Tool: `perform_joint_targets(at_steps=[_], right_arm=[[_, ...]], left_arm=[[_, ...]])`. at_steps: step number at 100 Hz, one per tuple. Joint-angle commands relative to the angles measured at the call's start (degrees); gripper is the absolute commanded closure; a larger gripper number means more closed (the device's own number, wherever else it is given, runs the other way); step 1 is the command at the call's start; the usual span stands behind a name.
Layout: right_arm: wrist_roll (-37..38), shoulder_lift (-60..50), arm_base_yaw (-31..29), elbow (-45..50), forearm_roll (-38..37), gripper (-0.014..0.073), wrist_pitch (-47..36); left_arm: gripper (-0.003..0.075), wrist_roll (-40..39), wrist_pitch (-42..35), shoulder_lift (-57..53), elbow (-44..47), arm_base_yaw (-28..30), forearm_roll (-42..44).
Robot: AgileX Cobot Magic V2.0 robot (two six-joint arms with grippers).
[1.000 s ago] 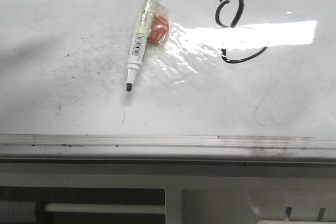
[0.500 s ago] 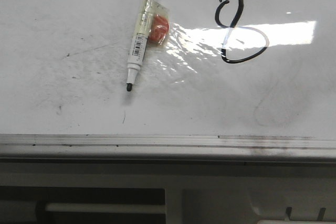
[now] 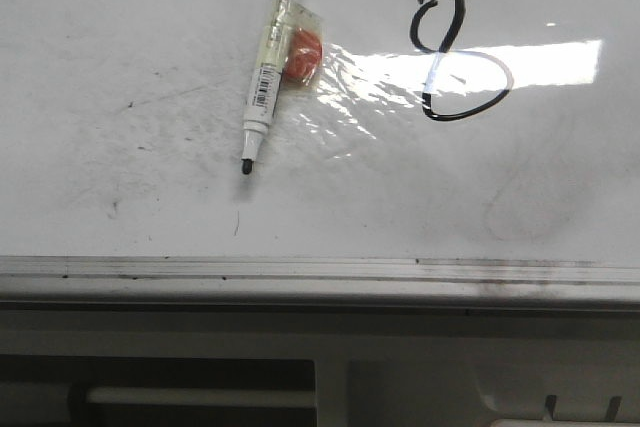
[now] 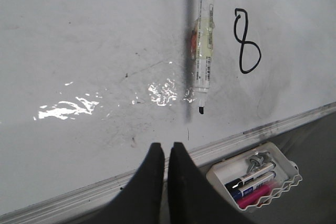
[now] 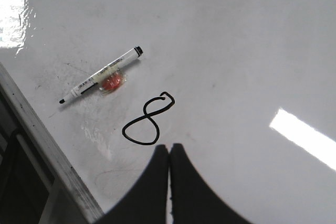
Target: Write number 8 on whiteboard
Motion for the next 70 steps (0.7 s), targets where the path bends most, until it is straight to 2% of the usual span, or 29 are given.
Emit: perform_joint_targets(at_steps=[1, 8, 13, 20, 31, 37, 39, 40, 43, 44, 45, 49, 58, 64, 70], right_arm=[[0.3, -0.7, -0.3, -1.2, -0.8, 0.0658, -4.8], [0.3, -0.7, -0.3, -1.2, -0.8, 0.0658, -4.8], [0.3, -0.7, -0.3, -1.2, -0.8, 0.0658, -4.8], [0.3, -0.7, -0.3, -1.2, -0.8, 0.0658, -4.8], [0.3, -0.7, -0.3, -1.2, -0.8, 0.0658, -4.8], [0.3, -0.7, -0.3, -1.2, -0.8, 0.0658, -4.8], [0.3, -0.7, -0.3, -1.2, -0.8, 0.0658, -4.8], [0.3, -0.7, -0.3, -1.2, -0.8, 0.0658, -4.8], [0.3, -0.7, -0.3, -1.2, -0.8, 0.0658, -4.8], [0.3, -0.7, -0.3, -1.2, -0.8, 0.0658, -4.8], [0.3, -0.7, -0.3, -1.2, -0.8, 0.0658, -4.8], [0.3, -0.7, -0.3, -1.2, -0.8, 0.0658, -4.8], [0.3, -0.7, -0.3, -1.2, -0.8, 0.0658, -4.8], [0.3, -0.7, -0.3, -1.2, -0.8, 0.0658, -4.8], [0.3, -0.7, -0.3, -1.2, -0.8, 0.0658, -4.8]], left_arm=[[0.0741, 0.2, 0.8, 0.0, -1.2, -0.5, 1.0], [0.0741, 0.2, -0.6, -0.7, -0.8, -0.3, 6.5], [0.0741, -0.3, -0.9, -1.6, -0.6, 1.0, 17.5], [0.0741, -4.9, -0.4, -3.2, -0.5, 4.7, 26.5], [0.0741, -13.4, -0.1, -6.6, 1.0, 14.4, 35.0], [0.0741, -18.6, 2.5, -9.1, 2.9, 21.9, 45.8], [0.0741, -21.5, 3.8, -10.0, 3.3, 23.2, 51.0], [0.0741, -22.6, 4.2, -10.3, 3.5, 23.9, 51.0], [0.0741, -28.8, 5.5, -11.5, 4.2, 26.5, 60.6], [0.0741, -32.9, 6.1, -12.1, 4.8, 28.3, 64.5], [0.0741, -35.1, 6.3, -12.4, 4.8, 28.3, 64.5], [0.0741, -49.0, 7.5, -13.9, 6.3, 32.1, 78.3], [0.0741, -76.3, 10.4, -16.5, 9.0, 37.2, 97.2], [0.0741, -87.7, 13.2, -18.0, 11.1, 40.0, 105.0], [0.0741, -90.4, 14.4, -18.9, 12.9, 41.7, 107.4]])
